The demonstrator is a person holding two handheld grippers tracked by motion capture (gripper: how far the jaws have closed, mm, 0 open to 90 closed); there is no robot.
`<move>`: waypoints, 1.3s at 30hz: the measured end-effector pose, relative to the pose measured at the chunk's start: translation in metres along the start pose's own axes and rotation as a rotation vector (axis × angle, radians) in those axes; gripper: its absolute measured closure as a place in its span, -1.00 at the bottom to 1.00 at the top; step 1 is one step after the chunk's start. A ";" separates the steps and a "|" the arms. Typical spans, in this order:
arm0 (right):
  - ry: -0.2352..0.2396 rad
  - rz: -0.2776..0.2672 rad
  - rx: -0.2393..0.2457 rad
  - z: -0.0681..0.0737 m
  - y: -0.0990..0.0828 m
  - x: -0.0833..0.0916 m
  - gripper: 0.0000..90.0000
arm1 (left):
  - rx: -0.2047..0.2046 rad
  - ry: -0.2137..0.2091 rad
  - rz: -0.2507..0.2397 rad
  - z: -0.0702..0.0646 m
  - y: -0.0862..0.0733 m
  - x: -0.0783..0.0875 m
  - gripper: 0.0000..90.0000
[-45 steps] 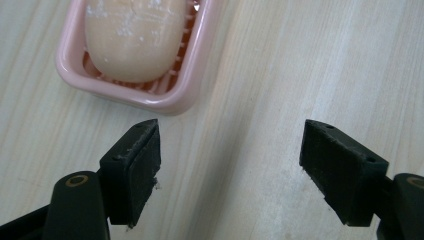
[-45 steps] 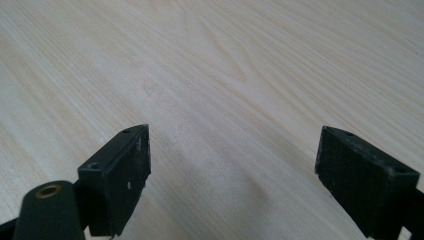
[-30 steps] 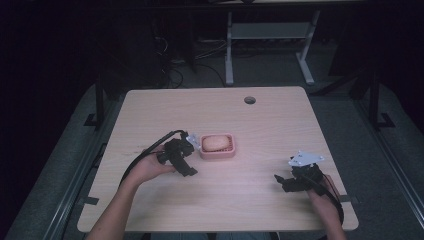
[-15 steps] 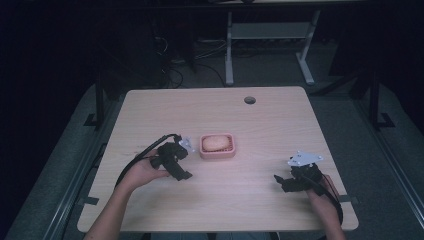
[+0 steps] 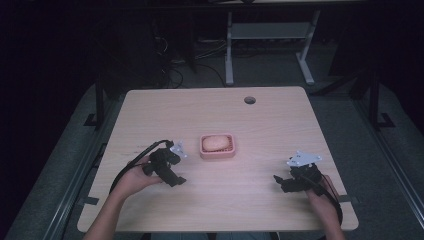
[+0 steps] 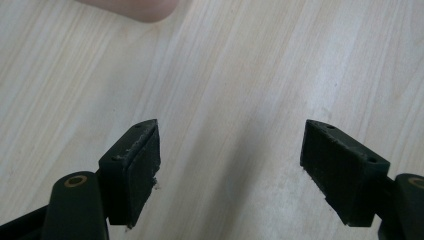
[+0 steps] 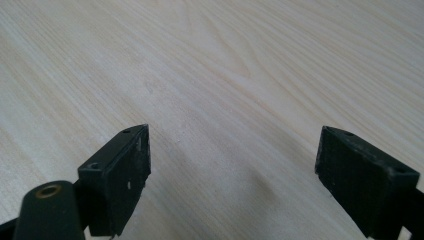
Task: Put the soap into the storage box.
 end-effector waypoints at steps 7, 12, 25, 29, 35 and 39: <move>0.000 0.002 0.001 0.000 0.000 0.000 -0.69 | 0.013 -0.004 -0.007 -0.006 -0.011 -0.002 -0.47; 0.000 0.004 0.001 0.001 0.000 0.000 -0.69 | 0.020 -0.006 -0.008 -0.008 -0.019 -0.006 -0.47; 0.000 0.007 0.001 0.000 -0.002 0.000 -0.69 | 0.033 0.008 -0.015 -0.019 -0.038 0.000 -0.47; 0.001 0.009 -0.001 0.000 -0.003 0.001 -0.69 | 0.033 0.018 -0.024 -0.024 -0.046 0.003 -0.47; -0.001 0.005 -0.011 0.000 -0.006 0.004 -0.69 | 0.055 0.024 -0.039 -0.025 -0.059 0.008 -0.47; -0.001 0.009 -0.011 0.001 -0.008 0.005 -0.69 | 0.068 0.028 -0.036 -0.029 -0.070 0.007 -0.47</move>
Point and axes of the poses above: each handheld gripper's, and its own axes: x roughly backward along the jaws, y roughly out of its top, z roughly to its left, the point moved 7 cm from there along -x, roughly forward along the jaws, and after that the axes turned 4 degrees about z, right-handed, at the moved point
